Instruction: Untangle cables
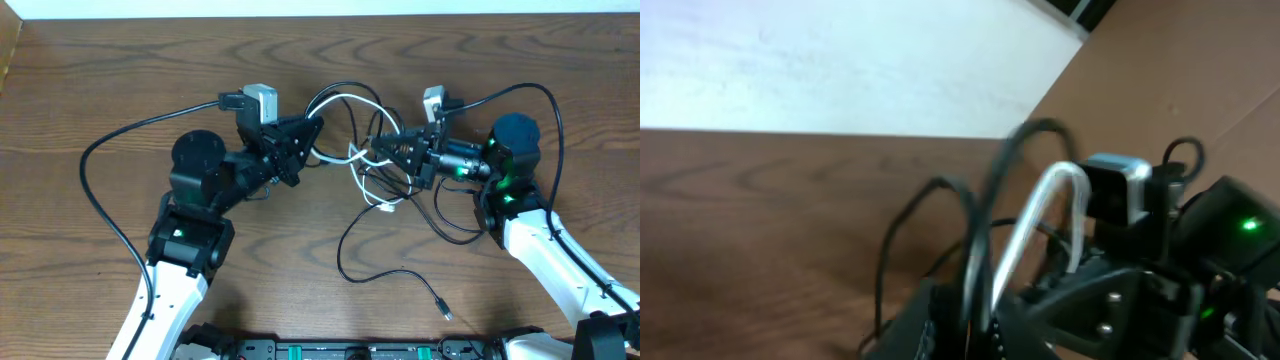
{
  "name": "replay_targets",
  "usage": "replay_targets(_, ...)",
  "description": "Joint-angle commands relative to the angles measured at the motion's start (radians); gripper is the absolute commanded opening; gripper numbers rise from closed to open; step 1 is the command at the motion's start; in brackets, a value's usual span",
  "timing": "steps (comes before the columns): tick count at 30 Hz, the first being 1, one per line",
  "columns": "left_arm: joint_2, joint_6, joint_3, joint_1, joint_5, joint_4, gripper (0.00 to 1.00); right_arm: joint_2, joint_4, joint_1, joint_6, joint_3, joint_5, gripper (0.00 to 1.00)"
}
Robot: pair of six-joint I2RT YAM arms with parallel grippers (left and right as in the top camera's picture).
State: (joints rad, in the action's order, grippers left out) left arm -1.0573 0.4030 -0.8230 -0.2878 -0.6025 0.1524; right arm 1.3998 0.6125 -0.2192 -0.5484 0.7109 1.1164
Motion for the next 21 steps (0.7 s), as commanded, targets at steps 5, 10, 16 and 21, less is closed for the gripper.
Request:
replay_targets(5, -0.035, -0.122, -0.013, 0.003, 0.018, -0.080, 0.17, 0.003, 0.122, 0.003, -0.093, 0.005, 0.114, 0.01)
replay_targets(10, -0.047, -0.122, -0.013, 0.003, 0.174, -0.168, 0.17, 0.003, 0.272, 0.016, -0.193, 0.005, 0.115, 0.01)
replay_targets(16, -0.048, -0.123, -0.013, 0.003, 0.328, -0.242, 0.17, 0.003, 0.478, 0.073, -0.352, 0.005, 0.101, 0.01)
replay_targets(21, -0.048, -0.160, -0.013, 0.003, 0.406, -0.261, 0.17, 0.003, 0.603, 0.130, -0.462, 0.005, 0.009, 0.01)
